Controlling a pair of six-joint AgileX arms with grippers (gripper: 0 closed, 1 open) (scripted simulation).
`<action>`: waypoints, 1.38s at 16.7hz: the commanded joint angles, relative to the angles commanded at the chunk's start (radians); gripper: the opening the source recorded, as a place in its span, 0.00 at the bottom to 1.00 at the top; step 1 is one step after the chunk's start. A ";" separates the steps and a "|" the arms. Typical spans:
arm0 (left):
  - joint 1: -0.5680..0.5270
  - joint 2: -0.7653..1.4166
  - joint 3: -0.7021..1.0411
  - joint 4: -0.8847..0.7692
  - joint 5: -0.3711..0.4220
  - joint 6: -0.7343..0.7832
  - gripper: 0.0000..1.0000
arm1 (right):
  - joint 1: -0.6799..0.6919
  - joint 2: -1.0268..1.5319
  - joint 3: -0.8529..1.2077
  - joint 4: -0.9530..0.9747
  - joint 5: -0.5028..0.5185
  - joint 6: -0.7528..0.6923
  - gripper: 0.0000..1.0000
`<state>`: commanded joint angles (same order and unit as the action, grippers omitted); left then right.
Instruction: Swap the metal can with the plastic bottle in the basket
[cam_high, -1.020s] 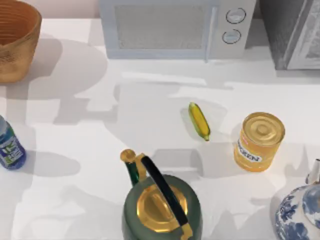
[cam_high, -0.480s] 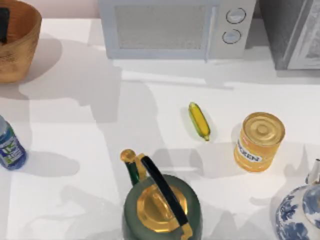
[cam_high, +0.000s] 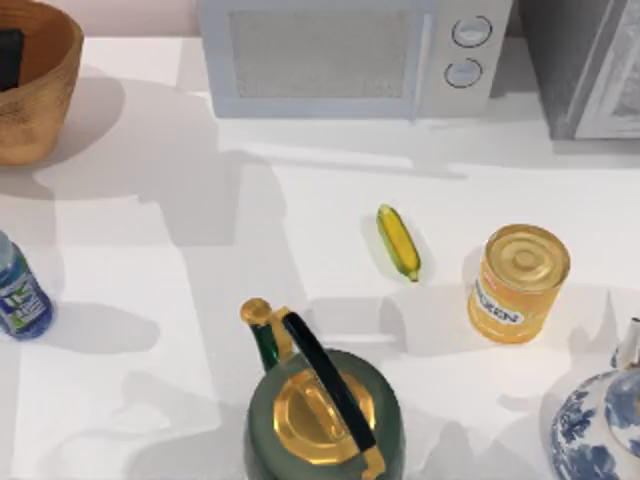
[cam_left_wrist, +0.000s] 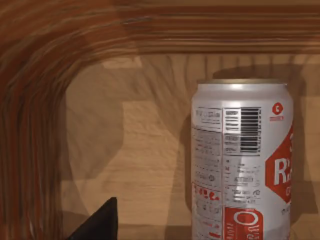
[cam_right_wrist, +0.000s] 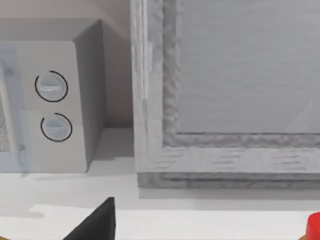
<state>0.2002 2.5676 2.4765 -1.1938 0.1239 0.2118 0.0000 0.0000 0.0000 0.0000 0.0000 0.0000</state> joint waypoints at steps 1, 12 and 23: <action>-0.007 0.000 -0.002 0.002 0.000 -0.001 1.00 | 0.000 0.000 0.000 0.000 0.000 0.000 1.00; -0.013 0.107 -0.023 0.131 -0.002 -0.012 1.00 | 0.000 0.000 0.000 0.000 0.000 0.000 1.00; -0.013 0.107 -0.023 0.131 -0.002 -0.012 0.17 | 0.000 0.000 0.000 0.000 0.000 0.000 1.00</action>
<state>0.1875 2.6746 2.4539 -1.0627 0.1219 0.1999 0.0000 0.0000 0.0000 0.0000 0.0000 0.0000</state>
